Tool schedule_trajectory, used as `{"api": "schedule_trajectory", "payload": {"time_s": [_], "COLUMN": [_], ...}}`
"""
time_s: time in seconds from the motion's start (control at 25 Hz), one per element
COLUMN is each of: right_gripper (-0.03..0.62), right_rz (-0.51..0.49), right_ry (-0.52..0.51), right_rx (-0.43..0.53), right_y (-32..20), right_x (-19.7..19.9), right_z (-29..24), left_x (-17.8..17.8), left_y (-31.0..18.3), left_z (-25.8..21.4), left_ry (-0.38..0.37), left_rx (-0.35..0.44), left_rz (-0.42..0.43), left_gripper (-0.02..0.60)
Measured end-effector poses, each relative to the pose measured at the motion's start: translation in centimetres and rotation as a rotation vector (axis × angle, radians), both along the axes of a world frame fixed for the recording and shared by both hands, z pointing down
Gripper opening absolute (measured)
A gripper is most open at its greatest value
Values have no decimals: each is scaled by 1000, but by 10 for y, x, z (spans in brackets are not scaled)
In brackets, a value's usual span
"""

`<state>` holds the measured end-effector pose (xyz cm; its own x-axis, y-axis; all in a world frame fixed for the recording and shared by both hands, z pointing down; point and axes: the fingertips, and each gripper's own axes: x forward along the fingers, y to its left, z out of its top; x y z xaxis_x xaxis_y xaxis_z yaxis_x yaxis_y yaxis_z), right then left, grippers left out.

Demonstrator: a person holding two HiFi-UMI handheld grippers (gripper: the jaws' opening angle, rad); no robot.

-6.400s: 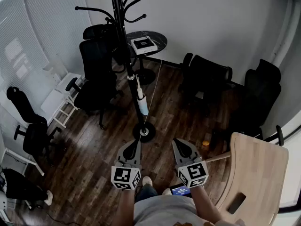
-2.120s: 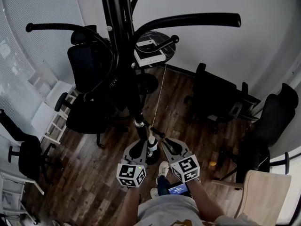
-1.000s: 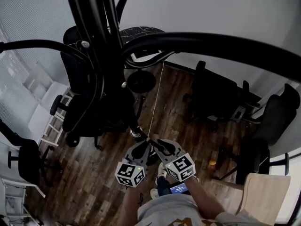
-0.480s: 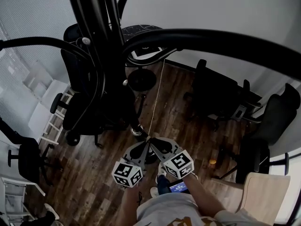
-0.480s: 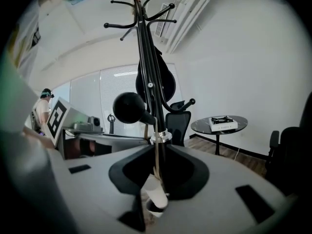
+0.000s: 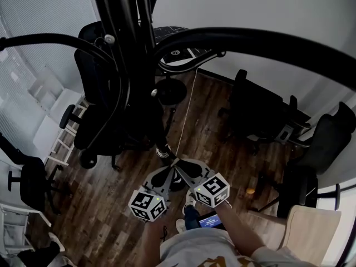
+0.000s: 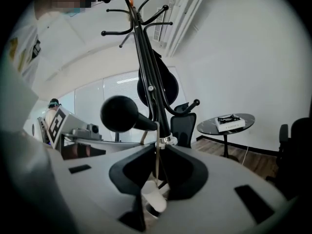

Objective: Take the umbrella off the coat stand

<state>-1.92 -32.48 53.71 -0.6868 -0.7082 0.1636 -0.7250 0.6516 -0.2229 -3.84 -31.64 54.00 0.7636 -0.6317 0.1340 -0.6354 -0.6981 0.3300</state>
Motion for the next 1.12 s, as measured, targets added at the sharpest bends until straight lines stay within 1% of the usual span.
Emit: {"api": "schedule_trajectory", "payload": {"time_s": [0.12, 0.28, 0.48, 1.12], "right_gripper": [52, 25, 20, 15], "right_rz": [19, 32, 57, 105], "right_ry": [-35, -15, -1, -43], "right_rx": [-26, -17, -12, -26], "right_y": [-3, -4, -5, -2], "right_x": [-2, -5, -4, 9], "right_z": [2, 6, 6, 3], "left_x": [-1, -1, -3, -3], "left_y": [0, -1, -3, -4], "left_z": [0, 1, 1, -3], "left_ry": [7, 8, 24, 74], "left_rx": [-6, -11, -20, -47], "left_rz": [1, 6, 9, 9], "left_gripper": [23, 23, 23, 22]}}
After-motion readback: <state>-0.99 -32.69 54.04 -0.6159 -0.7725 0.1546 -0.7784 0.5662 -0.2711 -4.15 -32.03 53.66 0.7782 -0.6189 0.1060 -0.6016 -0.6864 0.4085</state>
